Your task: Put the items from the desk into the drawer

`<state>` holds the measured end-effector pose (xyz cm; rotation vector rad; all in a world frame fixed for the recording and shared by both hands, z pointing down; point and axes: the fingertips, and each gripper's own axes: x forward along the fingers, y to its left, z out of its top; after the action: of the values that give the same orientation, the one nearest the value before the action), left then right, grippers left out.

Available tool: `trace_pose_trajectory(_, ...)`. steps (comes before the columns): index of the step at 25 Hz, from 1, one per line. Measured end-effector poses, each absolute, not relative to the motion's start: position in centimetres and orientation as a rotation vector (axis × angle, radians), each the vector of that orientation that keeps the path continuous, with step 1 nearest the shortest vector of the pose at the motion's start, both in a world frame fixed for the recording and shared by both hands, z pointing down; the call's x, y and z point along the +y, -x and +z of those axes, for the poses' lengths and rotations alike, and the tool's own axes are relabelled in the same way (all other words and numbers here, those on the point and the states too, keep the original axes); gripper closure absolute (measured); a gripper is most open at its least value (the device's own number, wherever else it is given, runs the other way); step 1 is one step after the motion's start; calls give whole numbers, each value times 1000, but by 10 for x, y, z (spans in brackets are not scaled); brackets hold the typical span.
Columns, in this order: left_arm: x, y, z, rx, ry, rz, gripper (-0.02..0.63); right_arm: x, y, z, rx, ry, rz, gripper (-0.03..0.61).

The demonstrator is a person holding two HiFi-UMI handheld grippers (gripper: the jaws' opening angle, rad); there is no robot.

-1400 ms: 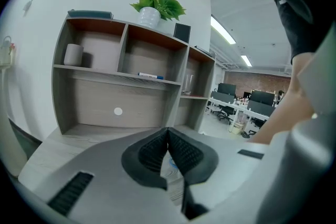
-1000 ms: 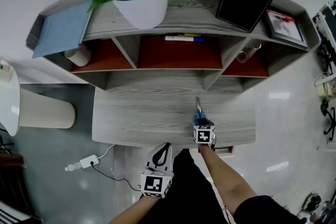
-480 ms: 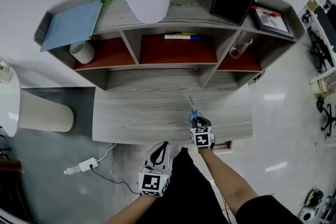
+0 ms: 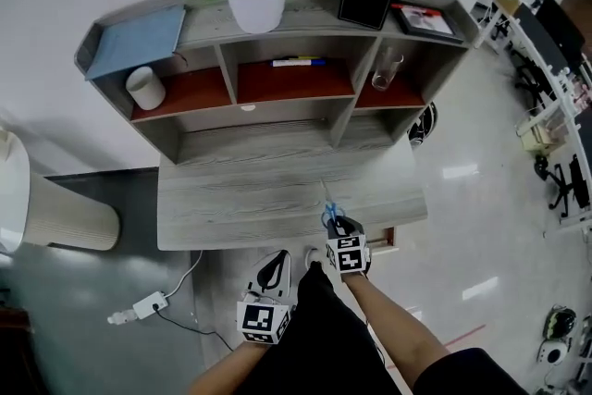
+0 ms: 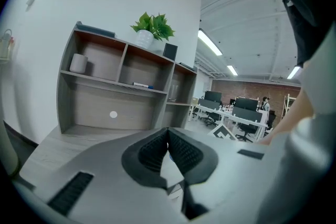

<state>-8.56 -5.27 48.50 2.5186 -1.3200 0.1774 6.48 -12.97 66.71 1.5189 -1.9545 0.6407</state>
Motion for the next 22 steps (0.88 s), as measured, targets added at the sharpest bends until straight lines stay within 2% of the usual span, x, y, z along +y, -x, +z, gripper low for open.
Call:
trace_pose_trajectory(11,14,68,475,-1181,-2589,87,600,-34,-55,634,-1960,-1564,623,489)
trace_pose_trajectory(22,32,50,481,-1277,-2532,107,600,11,-94,642,-1978,-1449,577,489)
